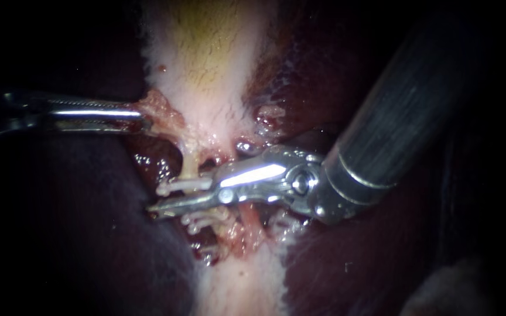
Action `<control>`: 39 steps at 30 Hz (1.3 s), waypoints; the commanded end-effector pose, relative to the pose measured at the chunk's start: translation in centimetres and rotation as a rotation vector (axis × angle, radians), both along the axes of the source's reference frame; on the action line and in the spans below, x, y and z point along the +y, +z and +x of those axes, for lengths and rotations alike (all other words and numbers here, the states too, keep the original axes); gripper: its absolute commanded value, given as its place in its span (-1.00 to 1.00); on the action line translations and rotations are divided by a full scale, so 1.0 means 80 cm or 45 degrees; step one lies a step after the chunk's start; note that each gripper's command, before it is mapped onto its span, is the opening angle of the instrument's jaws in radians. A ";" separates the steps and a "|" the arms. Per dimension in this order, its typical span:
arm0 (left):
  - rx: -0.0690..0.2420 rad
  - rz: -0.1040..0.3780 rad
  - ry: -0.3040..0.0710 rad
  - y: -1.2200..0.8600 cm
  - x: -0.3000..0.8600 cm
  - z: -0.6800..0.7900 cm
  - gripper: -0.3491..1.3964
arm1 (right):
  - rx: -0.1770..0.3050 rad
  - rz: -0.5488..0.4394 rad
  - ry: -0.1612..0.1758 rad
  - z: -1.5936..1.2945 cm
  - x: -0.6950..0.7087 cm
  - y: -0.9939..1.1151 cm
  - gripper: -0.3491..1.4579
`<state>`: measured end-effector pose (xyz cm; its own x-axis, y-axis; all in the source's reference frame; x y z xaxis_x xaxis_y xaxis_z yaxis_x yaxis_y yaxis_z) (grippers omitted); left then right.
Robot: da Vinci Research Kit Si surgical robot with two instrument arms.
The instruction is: Going back third clip left tube
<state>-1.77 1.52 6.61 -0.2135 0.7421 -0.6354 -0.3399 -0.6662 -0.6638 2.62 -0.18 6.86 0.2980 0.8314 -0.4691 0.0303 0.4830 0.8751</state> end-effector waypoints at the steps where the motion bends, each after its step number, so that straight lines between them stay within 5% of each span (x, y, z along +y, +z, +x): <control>1: 0.001 -0.001 0.000 0.0001 0.0000 -0.0001 -1.00 | -0.010 -0.016 0.018 0.0000 0.0000 0.0005 -0.10; 7: 0.001 -0.001 -0.001 0.0002 -0.0001 -0.0001 -1.00 | -0.053 -0.165 0.098 -0.0007 0.0003 0.0040 -0.06; 12: 0.001 -0.001 -0.001 0.0002 -0.0001 -0.0001 -1.00 | -0.064 -0.216 0.121 -0.0023 0.0016 0.0054 -0.06; 28: 0.001 -0.002 0.000 0.0002 -0.0002 0.0001 -1.00 | -0.007 -0.442 0.070 -0.0083 0.0026 0.0032 -0.06; 39: 0.000 -0.002 0.001 0.0002 -0.0002 0.0002 -1.00 | -0.019 -0.548 0.087 -0.0146 0.0018 0.0011 -0.06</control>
